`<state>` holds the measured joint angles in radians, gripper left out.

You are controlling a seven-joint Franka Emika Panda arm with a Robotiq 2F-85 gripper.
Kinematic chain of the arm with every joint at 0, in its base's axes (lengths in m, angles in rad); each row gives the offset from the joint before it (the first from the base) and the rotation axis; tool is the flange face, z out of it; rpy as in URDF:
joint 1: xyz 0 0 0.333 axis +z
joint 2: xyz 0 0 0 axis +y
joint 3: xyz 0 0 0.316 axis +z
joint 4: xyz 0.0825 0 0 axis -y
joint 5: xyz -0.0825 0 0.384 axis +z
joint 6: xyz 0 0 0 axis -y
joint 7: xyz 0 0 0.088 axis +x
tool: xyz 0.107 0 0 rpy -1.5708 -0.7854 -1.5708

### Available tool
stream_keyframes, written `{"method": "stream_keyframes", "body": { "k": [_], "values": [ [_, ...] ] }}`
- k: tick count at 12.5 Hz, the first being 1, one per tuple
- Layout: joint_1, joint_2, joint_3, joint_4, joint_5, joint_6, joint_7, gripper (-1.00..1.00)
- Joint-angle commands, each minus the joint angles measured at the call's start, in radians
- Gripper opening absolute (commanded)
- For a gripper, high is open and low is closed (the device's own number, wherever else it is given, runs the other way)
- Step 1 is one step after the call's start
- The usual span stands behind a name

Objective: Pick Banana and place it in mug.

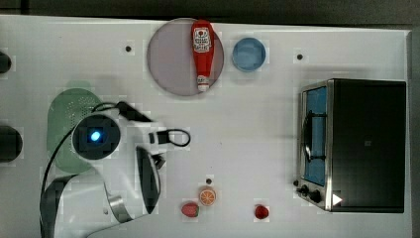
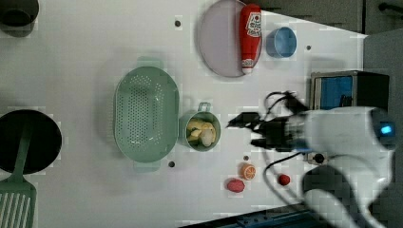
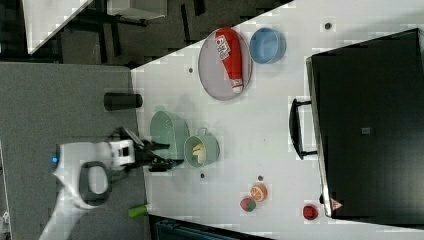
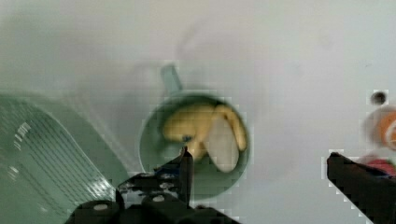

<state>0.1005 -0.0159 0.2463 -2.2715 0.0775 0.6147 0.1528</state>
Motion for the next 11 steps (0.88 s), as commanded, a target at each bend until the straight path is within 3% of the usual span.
{"method": "stream_keyframes", "body": {
  "k": [1, 4, 7, 11],
  "values": [
    [-0.049, -0.128, -0.102, 0.178, -0.013, -0.184, 0.021, 1.00],
    [-0.056, -0.164, -0.203, 0.320, -0.084, -0.379, 0.017, 1.00],
    [-0.061, -0.178, -0.288, 0.398, -0.085, -0.527, 0.017, 1.00],
    [-0.061, -0.178, -0.329, 0.411, -0.086, -0.517, 0.007, 1.00]
  ]
}}
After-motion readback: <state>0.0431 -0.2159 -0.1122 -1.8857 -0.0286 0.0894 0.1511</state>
